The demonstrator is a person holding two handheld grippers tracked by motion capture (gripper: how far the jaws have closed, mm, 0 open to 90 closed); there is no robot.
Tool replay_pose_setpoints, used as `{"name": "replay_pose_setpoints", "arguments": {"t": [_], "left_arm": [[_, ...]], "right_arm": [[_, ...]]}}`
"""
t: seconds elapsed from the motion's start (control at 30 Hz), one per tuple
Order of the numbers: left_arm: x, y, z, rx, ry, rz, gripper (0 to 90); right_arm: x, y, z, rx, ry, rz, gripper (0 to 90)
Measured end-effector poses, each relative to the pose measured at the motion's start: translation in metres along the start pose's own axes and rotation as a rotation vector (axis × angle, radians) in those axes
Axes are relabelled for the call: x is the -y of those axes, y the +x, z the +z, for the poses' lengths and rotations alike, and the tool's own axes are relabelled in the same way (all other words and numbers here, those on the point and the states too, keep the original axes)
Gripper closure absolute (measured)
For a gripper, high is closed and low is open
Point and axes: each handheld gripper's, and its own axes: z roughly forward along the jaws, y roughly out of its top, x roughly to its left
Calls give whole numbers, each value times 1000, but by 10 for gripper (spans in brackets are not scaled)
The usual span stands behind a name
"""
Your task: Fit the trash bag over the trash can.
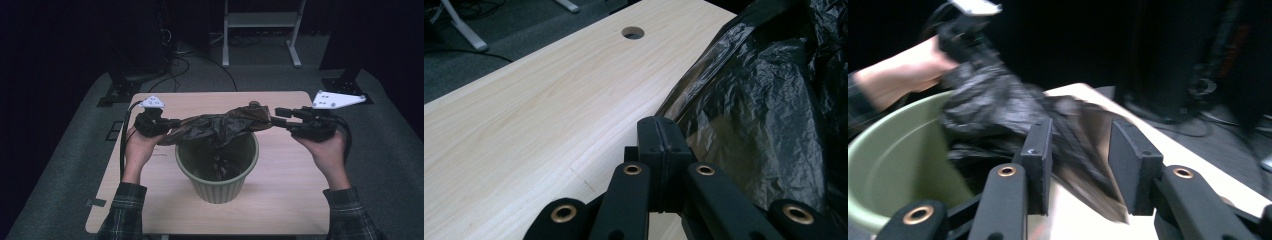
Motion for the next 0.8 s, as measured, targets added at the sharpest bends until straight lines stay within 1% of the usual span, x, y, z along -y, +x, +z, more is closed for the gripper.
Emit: {"name": "replay_pose_setpoints", "arguments": {"t": [0.07,0.13,0.17,0.2,0.23,0.27,0.3,0.33,0.37,0.47,0.53,0.6,0.67,0.77,0.8], "left_arm": [[0,0,0,2,-2,-2,899],[0,0,-1,6,-5,-2,899],[1,0,-1,8,-6,-2,899],[1,-1,-1,11,-7,-2,899],[1,-1,-2,13,-8,-3,899],[1,0,-2,15,-7,-2,899],[1,-1,-3,16,-6,-1,899],[2,-1,-3,18,-6,1,899],[2,-1,-4,24,-10,0,899],[5,-4,-8,31,-13,1,899],[6,-8,-11,30,-20,4,899],[7,-10,-15,28,-21,7,899],[9,-12,-18,27,-25,8,899],[11,-16,-23,24,-21,16,899],[12,-17,-24,22,-21,18,899]], "right_arm": [[-2,5,17,-40,30,-14,582],[-1,6,33,-60,53,-24,580],[0,5,40,-75,61,-18,580],[0,4,46,-79,71,-14,583],[1,4,52,-86,86,-8,624],[2,3,57,-99,102,-8,734],[3,3,59,-107,114,-11,800],[5,3,61,-104,128,-14,870],[6,4,62,-110,142,-16,900],[9,12,54,-134,153,-31,900],[13,20,43,-156,150,-37,900],[18,29,32,-171,144,-45,900],[25,41,19,-193,140,-54,900],[36,55,7,-214,140,-62,900],[41,60,2,-229,138,-59,900]]}}
